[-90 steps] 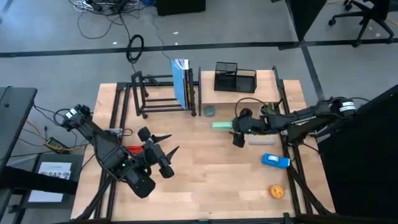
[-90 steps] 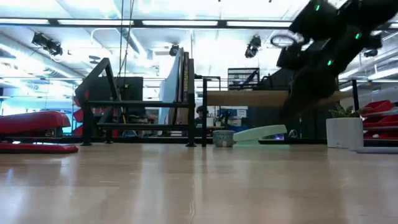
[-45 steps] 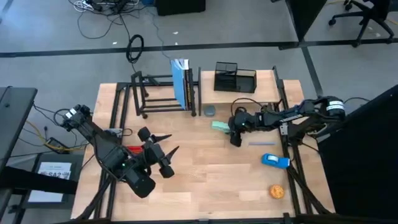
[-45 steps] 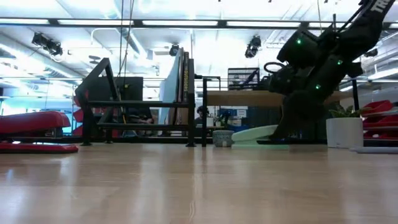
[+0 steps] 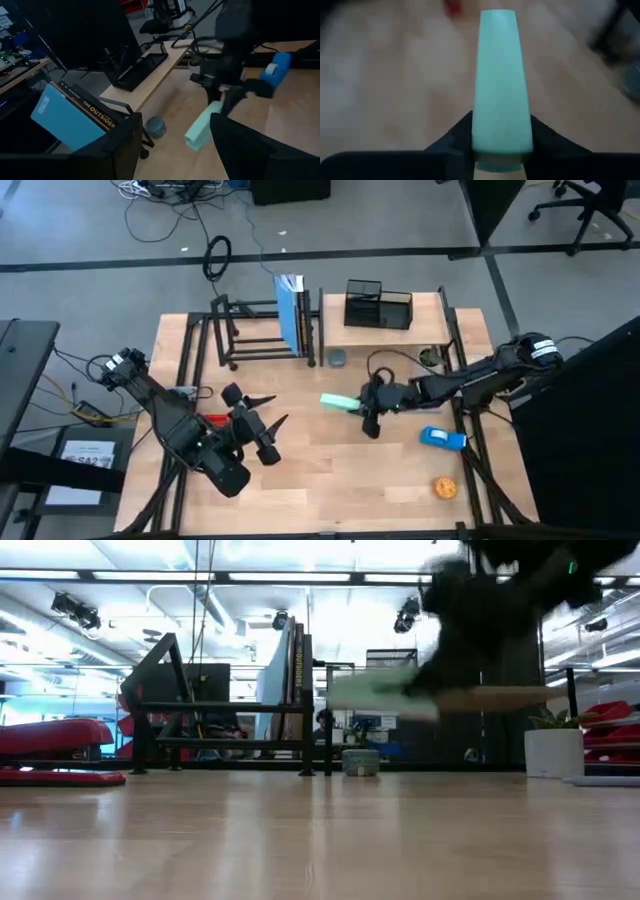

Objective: Stock shelves
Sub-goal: Remove the green stapler from under the shelf

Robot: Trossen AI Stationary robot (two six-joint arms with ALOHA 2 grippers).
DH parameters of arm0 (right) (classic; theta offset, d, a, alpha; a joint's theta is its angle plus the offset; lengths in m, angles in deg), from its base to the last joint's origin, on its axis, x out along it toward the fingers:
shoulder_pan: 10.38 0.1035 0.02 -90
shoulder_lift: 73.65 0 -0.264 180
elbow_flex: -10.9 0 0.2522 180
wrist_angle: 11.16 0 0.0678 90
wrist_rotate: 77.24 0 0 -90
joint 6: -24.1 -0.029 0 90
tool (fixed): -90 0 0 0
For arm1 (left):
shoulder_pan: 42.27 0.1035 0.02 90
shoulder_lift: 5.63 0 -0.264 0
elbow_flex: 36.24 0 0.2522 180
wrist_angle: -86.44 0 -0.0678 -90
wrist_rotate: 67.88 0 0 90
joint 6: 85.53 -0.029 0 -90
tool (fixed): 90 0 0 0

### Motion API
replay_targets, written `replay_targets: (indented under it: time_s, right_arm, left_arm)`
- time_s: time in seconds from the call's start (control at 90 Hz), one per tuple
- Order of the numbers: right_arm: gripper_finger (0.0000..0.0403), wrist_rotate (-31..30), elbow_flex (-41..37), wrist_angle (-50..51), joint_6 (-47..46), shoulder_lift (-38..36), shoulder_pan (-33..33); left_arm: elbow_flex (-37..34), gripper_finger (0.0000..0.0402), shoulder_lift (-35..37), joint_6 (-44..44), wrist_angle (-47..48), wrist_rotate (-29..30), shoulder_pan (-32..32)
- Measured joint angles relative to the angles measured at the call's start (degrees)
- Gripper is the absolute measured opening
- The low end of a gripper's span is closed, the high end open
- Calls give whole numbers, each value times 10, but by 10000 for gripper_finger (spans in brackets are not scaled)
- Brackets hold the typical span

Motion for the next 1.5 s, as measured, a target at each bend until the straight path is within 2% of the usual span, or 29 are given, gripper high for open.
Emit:
replay_targets:
  time_s: [0.144, 0.289, 0.444, 0.611, 0.833, 0.933, 1.056, 1.211, 1.5]
  right_arm:
    - [82, -31, 109, 3, -9, 73, 59]
    - [82, -24, 236, 7, -4, 194, 69]
    - [82, 8, 389, 18, 32, 341, 54]
    - [82, 53, 561, 23, 59, 486, 25]
    - [82, 106, 772, 77, 102, 643, -8]
    - [82, 106, 844, 120, 110, 698, -19]
    - [82, 104, 889, 126, 111, 733, -29]
    - [85, 81, 893, 105, 115, 739, -34]
    - [217, 73, 893, 95, 112, 740, -34]
  left_arm:
    - [0, 214, 0, 0, -7, 0, 0]
    - [0, 213, 0, 0, -17, -6, -4]
    - [8, 213, 1, -1, -20, -36, -14]
    - [28, 213, 2, -1, -21, -39, -27]
    - [34, 213, 2, -1, -20, -37, -28]
    - [34, 213, 2, -1, -19, -37, -27]
    - [34, 213, 2, 0, -20, -37, -27]
    - [34, 213, 2, 0, -20, -37, -27]
    - [34, 213, 2, 0, -20, -33, -27]
